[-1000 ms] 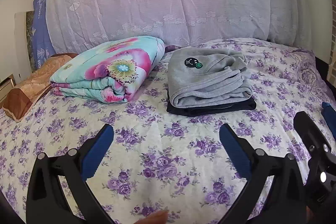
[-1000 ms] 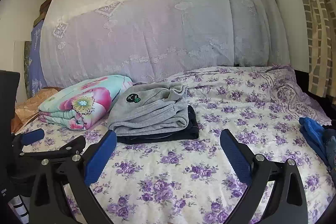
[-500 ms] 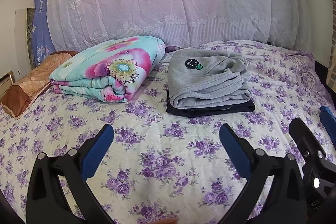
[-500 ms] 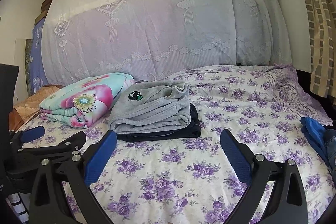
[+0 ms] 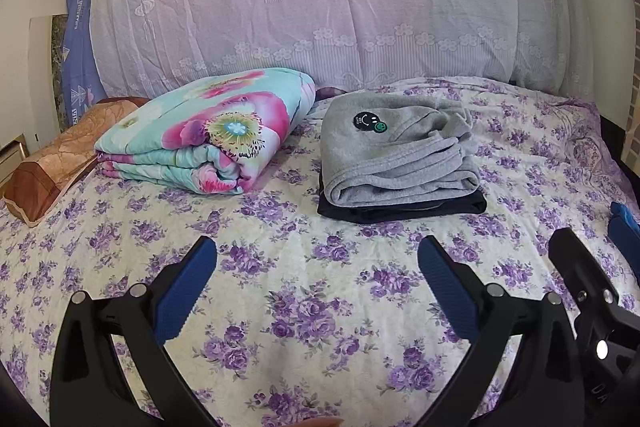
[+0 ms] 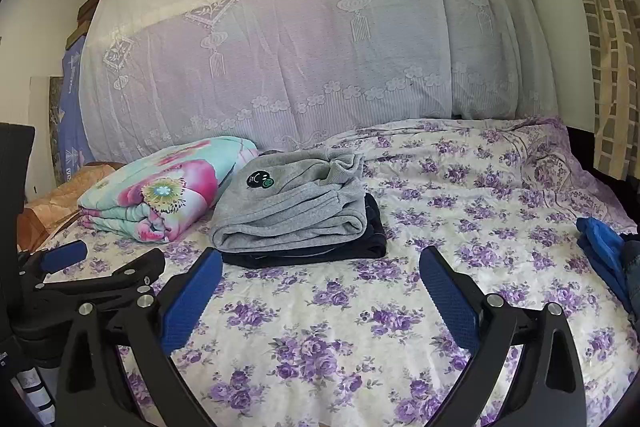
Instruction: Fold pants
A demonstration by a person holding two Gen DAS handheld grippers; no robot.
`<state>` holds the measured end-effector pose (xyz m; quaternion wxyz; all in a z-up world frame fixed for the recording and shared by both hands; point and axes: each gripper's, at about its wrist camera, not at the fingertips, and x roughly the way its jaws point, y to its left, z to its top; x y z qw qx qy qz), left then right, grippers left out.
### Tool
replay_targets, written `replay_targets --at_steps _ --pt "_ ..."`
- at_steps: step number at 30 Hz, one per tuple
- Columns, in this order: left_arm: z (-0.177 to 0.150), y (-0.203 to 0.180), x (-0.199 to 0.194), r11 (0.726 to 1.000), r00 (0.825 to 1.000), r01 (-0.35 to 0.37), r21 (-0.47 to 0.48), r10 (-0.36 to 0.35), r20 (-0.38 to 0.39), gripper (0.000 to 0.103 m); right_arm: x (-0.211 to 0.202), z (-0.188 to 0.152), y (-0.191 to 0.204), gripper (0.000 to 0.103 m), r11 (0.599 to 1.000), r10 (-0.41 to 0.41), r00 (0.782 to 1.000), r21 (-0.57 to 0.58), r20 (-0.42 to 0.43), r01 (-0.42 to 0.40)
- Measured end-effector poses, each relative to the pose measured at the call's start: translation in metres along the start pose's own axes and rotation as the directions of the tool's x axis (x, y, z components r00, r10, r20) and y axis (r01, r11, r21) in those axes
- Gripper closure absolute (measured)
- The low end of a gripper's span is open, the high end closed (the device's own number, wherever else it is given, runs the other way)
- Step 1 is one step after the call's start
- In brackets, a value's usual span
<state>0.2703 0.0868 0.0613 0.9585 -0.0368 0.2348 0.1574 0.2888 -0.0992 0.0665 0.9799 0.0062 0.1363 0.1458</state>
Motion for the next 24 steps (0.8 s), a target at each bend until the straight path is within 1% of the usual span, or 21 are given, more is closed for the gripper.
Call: replay_targets --at_steps 21,24 --pt "0.0 0.0002 0.0004 1.0 1.0 0.0 0.0 0.0 0.0 0.004 -0.0001 -0.0003 0.0002 0.004 1.0 0.002 1.0 0.003 -0.003 -0.002" --pt "-0.0006 0.001 -0.0034 1.0 1.0 -0.006 -0.002 0.006 0.023 0.005 -0.0005 -0.0006 0.0012 0.004 1.0 0.005 1.0 0.007 -0.004 -0.005"
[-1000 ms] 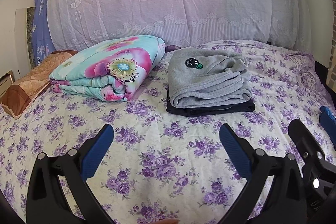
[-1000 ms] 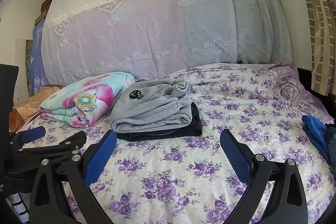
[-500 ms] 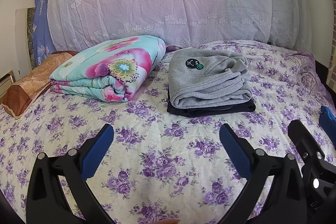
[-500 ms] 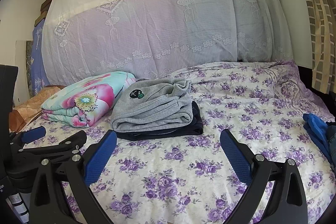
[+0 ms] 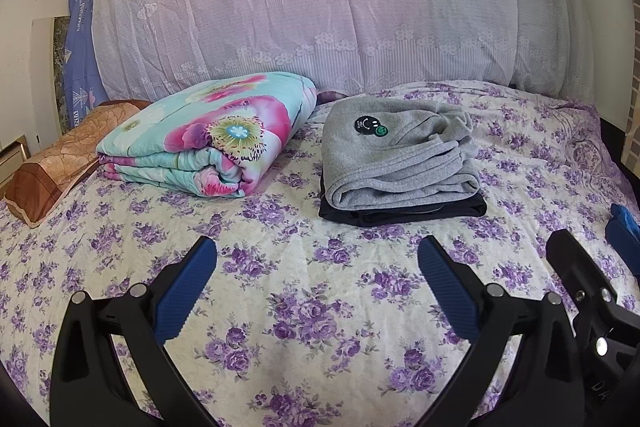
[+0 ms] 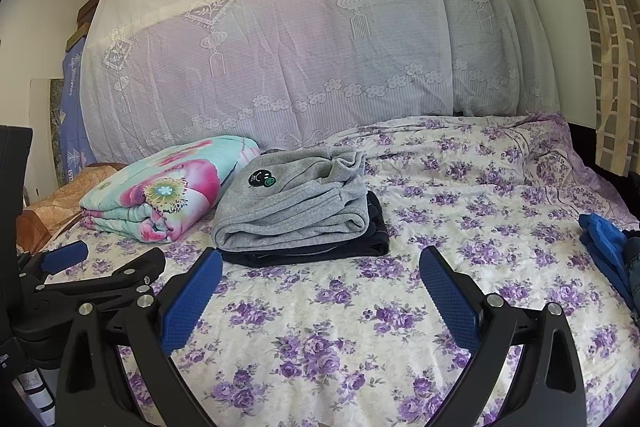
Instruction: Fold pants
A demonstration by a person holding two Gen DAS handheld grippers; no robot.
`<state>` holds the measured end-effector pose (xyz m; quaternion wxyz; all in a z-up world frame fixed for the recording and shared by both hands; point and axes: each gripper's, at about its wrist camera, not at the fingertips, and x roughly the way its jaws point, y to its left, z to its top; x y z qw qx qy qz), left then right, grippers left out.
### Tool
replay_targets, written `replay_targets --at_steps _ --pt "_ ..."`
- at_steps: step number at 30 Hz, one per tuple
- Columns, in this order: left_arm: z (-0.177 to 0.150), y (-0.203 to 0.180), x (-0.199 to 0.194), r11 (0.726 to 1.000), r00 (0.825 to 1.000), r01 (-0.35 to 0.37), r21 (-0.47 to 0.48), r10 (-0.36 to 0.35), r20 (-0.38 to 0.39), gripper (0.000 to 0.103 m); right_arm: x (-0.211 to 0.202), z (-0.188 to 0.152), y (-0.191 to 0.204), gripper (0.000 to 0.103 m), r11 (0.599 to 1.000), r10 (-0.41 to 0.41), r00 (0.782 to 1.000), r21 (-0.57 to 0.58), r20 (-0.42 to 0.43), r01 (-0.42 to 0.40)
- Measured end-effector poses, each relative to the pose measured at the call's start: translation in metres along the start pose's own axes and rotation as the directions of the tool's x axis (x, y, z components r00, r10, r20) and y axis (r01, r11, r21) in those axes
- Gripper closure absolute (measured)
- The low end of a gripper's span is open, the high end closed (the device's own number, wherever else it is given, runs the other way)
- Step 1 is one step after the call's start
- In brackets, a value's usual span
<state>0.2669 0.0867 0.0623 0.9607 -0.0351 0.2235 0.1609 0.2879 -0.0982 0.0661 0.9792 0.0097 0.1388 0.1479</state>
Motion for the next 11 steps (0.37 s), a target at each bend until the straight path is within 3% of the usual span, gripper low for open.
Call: replay_targets --at_steps 11 --pt "0.0014 -0.0024 -0.0007 1.0 1.0 0.005 -0.005 -0.005 -0.012 0.005 0.0007 -0.0016 0.0017 0.004 1.0 -0.003 1.0 -0.002 0.001 0.003"
